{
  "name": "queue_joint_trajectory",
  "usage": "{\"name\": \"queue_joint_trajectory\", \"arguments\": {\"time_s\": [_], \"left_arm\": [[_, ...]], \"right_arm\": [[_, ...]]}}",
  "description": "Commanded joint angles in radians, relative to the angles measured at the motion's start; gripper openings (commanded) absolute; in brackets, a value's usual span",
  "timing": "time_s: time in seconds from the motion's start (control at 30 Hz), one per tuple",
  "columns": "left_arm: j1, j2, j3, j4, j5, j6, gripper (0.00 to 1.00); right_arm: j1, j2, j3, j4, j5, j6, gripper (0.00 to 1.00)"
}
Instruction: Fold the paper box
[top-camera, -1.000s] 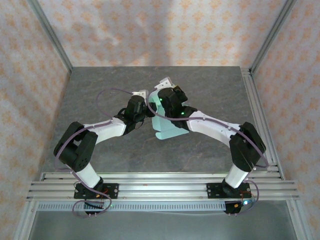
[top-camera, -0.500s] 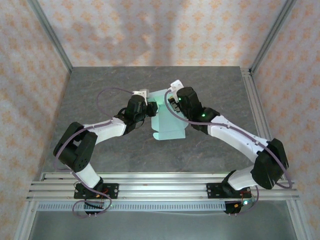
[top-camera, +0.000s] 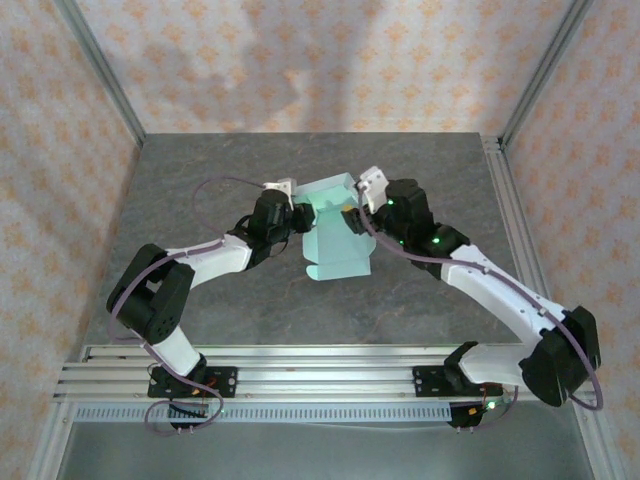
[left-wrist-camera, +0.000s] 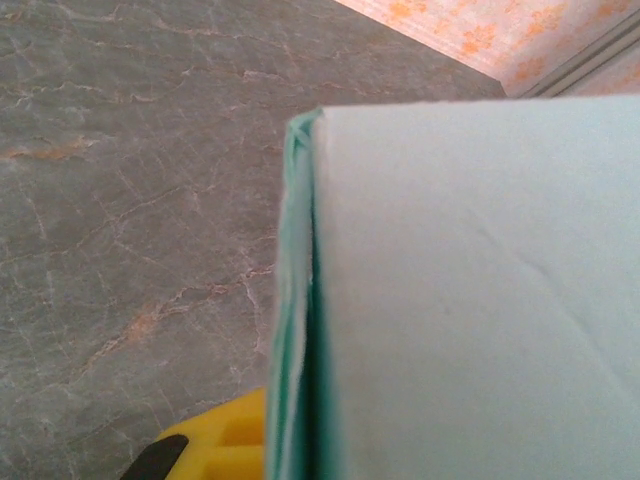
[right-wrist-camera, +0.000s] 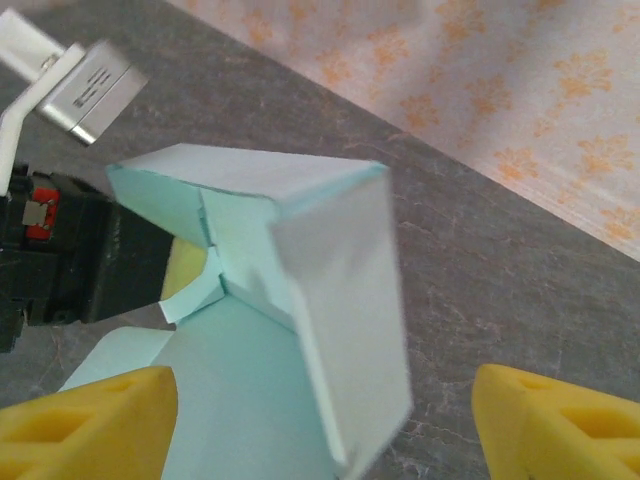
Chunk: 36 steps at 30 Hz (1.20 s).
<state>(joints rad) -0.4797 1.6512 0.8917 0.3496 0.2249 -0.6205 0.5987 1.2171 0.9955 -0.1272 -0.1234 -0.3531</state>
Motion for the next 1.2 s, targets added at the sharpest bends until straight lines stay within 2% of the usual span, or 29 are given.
{"name": "queue_joint_trajectory", "arguments": {"time_s": [0.0, 0.27, 0.37, 0.43, 0.57, 0.8, 0.93, 1.07, 1.17], "left_arm": [[0.03, -0.021, 0.033, -0.11, -0.042, -0.194, 0.0], [0.05, -0.076, 0.057, -0.478, -0.129, -0.69, 0.0], [0.049, -0.096, 0.099, -0.719, -0.192, -0.86, 0.0], [0.054, -0.101, 0.13, -0.832, -0.202, -0.914, 0.0], [0.073, -0.093, 0.174, -0.963, -0.125, -0.974, 0.0], [0.082, -0.077, 0.151, -0.944, 0.056, -1.092, 0.01], [0.075, -0.095, 0.079, -0.836, 0.102, -1.207, 0.02], [0.076, -0.064, 0.065, -0.823, 0.138, -1.23, 0.03], [0.077, -0.025, 0.053, -0.759, 0.188, -1.242, 0.18]], "right_arm": [[-0.021, -0.028, -0.034, 0.045, -0.057, 0.104, 0.77], [-0.028, -0.064, -0.077, 0.125, 0.02, 0.273, 0.75], [-0.028, -0.071, -0.077, 0.14, -0.004, 0.317, 0.75], [-0.028, -0.077, -0.075, 0.144, -0.007, 0.321, 0.75], [-0.028, -0.078, -0.075, 0.143, -0.01, 0.312, 0.75], [-0.029, -0.07, -0.104, 0.178, -0.01, 0.299, 0.75], [-0.028, -0.068, -0.126, 0.195, 0.004, 0.284, 0.75], [-0.028, -0.067, -0.139, 0.207, 0.021, 0.267, 0.75], [-0.028, -0.063, -0.139, 0.207, 0.022, 0.26, 0.75]]}}
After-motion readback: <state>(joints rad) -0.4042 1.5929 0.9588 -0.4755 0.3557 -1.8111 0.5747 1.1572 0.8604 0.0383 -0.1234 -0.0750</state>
